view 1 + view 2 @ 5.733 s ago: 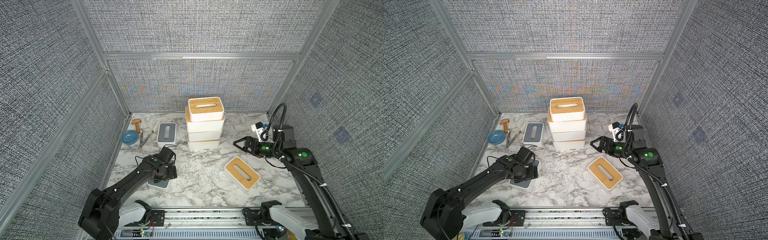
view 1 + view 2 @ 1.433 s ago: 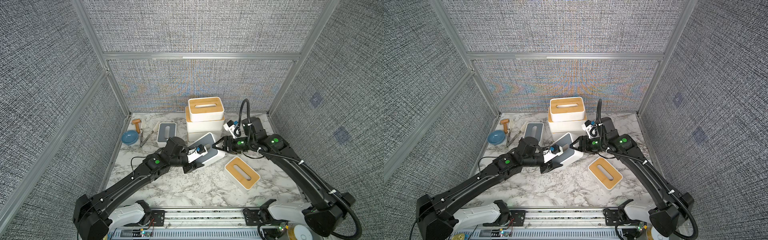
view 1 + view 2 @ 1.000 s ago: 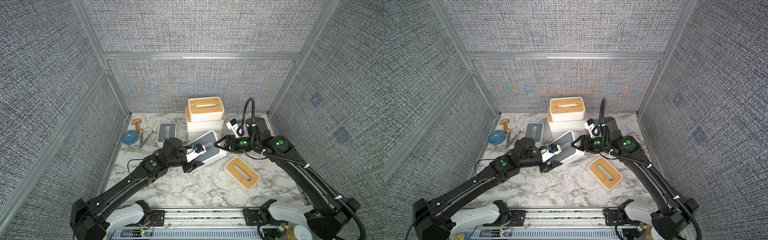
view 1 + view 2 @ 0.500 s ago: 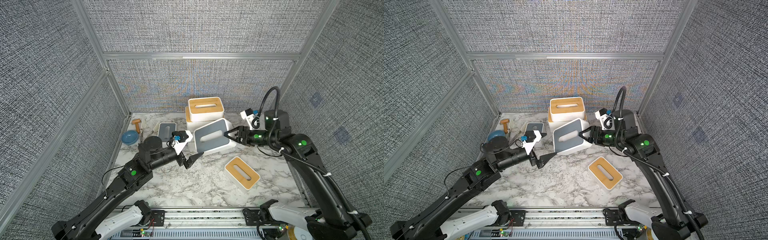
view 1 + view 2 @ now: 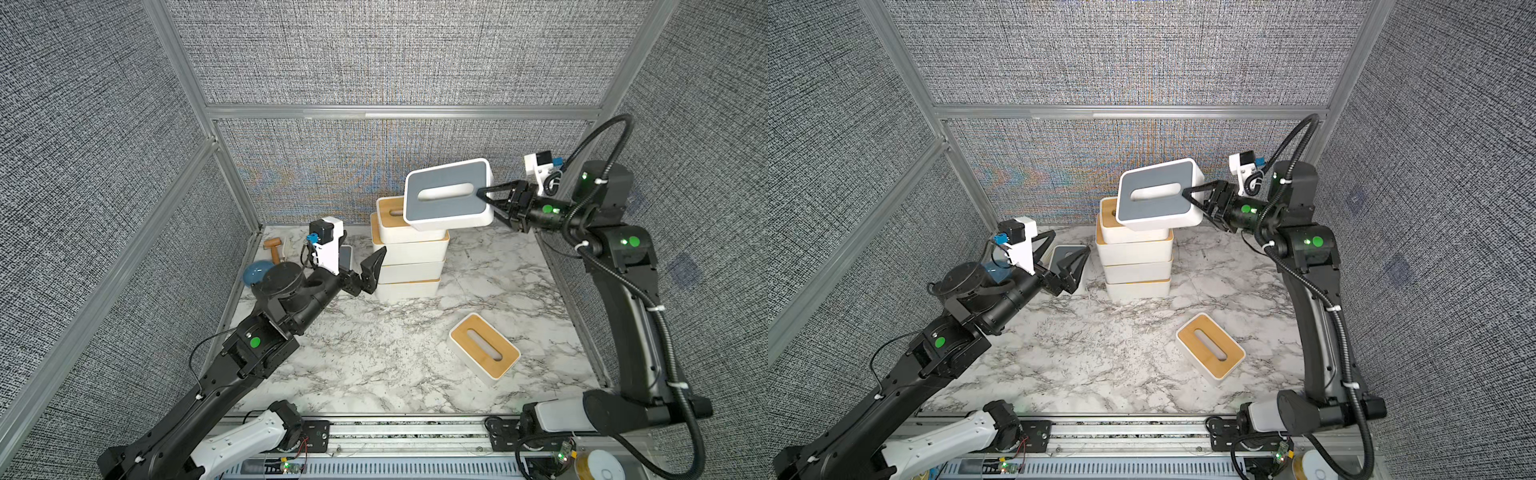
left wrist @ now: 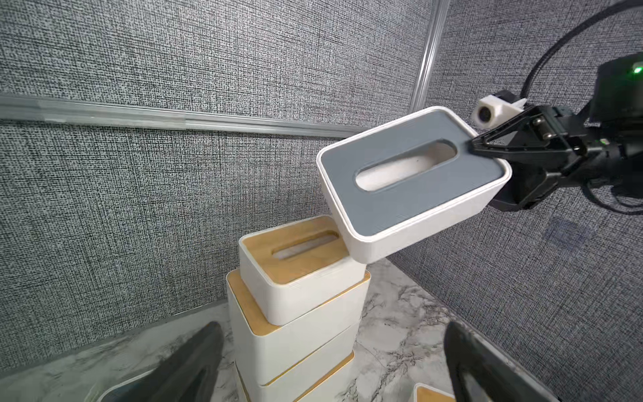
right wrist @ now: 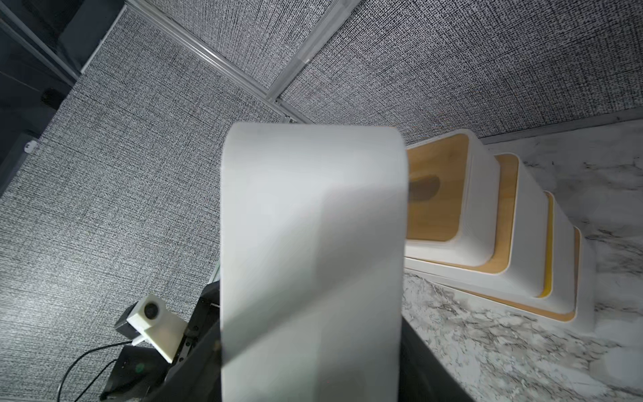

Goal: Stack the tissue boxes
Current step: Place the tissue box at the tissue box.

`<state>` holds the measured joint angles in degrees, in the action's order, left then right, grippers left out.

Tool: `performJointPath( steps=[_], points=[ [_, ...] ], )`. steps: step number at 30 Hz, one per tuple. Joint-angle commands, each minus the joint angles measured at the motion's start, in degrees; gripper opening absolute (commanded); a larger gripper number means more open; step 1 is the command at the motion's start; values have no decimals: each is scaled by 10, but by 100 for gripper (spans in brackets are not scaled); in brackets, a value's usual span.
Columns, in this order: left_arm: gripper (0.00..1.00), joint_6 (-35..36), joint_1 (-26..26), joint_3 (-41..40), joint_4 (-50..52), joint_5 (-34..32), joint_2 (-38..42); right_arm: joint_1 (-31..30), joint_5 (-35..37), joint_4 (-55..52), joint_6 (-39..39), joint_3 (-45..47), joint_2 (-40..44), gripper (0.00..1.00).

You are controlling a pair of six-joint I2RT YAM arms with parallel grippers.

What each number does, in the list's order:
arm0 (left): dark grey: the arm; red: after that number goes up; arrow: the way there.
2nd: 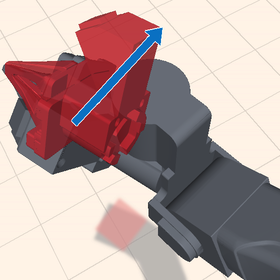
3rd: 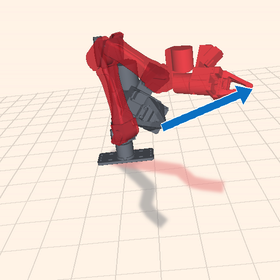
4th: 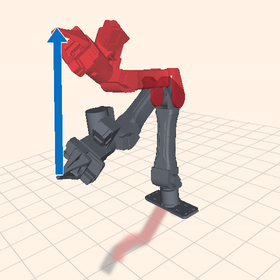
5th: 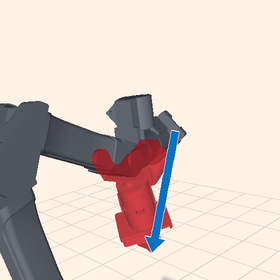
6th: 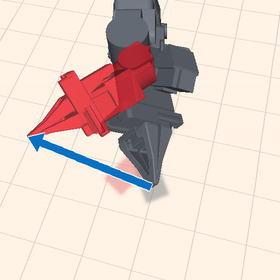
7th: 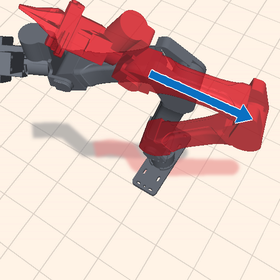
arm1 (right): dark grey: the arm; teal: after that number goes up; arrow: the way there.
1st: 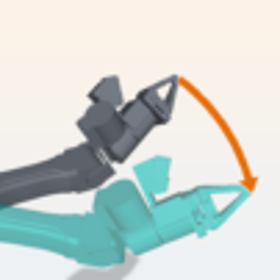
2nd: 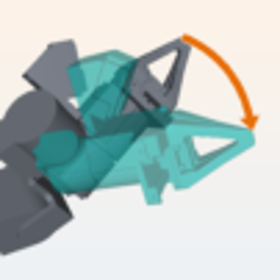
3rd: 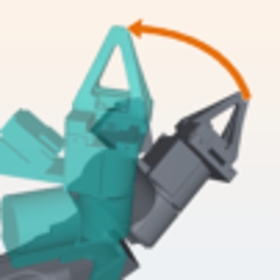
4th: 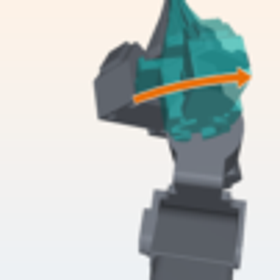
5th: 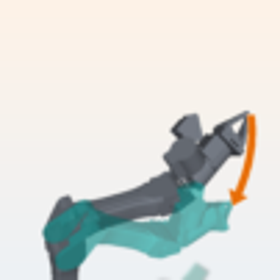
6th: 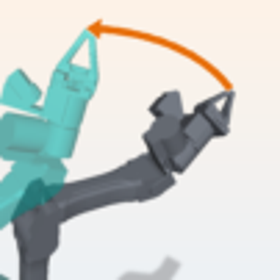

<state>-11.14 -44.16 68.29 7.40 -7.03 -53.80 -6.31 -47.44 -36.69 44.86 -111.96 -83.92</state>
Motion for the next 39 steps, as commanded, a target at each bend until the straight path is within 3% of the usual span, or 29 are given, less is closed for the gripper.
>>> performJointPath(
  steps=[1,7,17,24,39],
  points=[
    [100,-32,14,21,26,23,-19,10,-58,50,25,-35,-28,43],
    [99,-71,71,11,21,152,-30,23,-93,28,20,-103,-91,43],
    [99,-125,142,-4,-12,333,-50,23,-94,-14,3,-124,-141,43],
    [100,-149,168,-26,-46,376,-57,19,-95,-12,4,-129,-165,43],
    [100,-152,190,-49,-46,364,-84,-8,-117,35,60,-144,-214,43]
  ],
)
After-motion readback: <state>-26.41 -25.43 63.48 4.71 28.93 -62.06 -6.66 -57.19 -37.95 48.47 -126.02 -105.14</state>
